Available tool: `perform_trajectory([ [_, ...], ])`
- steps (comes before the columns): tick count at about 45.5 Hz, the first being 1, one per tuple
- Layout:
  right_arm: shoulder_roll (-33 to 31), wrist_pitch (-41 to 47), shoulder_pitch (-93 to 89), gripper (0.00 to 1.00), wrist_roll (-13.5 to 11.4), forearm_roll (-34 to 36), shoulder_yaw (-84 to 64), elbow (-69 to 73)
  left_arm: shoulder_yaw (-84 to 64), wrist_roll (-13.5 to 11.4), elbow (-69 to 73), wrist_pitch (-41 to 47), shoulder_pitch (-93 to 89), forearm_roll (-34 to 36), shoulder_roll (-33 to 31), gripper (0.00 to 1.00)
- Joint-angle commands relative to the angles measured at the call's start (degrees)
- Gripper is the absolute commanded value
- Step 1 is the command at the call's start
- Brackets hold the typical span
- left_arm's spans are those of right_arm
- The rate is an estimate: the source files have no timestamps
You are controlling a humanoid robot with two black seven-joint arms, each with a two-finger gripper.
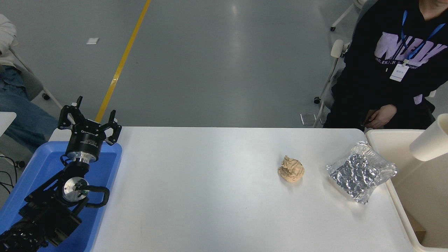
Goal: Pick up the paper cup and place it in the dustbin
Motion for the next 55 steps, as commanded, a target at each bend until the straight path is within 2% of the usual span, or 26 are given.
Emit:
perform_trajectory([
  [1, -4.8, 0.3, 1.5, 0.0, -0.1, 1.5, -2.6, -3.4, 0.0, 0.0, 0.0, 0.1, 0.0, 0.0, 0.0, 0.99],
  [3, -5.7, 0.3, 0.7, 0.0, -0.1, 1.8, -2.6, -3.4, 0.0, 0.0, 0.0, 0.1, 0.0, 0.0, 0.0, 0.99],
  [10, -6.5, -17.1, -9.1, 0.0, -0.1, 3.2, -0.7, -3.5, 0.0, 0.0, 0.0, 0.1, 0.0, 0.0, 0.0, 0.99],
  [14, -6.6, -28.7, -16.9, 0.0, 0.0, 9.5, 3.0, -3.5, 0.0, 0.0, 0.0, 0.1, 0.0, 0.0, 0.0, 0.99],
  [20, -6.6, -37.4, -29.0, 0.0, 0.0, 13.3, 10.3, -4.8, 0.1, 0.0, 0.0, 0.1, 0.0, 0.0, 0.0, 0.99],
  [28, -4.4, -38.9, -49.1, 0.0, -0.1, 13.3, 25.0, -13.6, 0.0, 0.0, 0.0, 0.1, 0.0, 0.0, 0.0, 0.99],
  [38, 3.9, -39.1, -70.7, 0.0, -0.3, 13.3, 41.1, -29.5, 0.1, 0.0, 0.0, 0.1, 0.0, 0.0, 0.0, 0.99],
  [55, 18.2, -39.1, -85.3, 0.0, -0.3, 13.3, 47.0, -51.4, 0.0, 0.0, 0.0, 0.1, 0.0, 0.0, 0.0, 0.99],
])
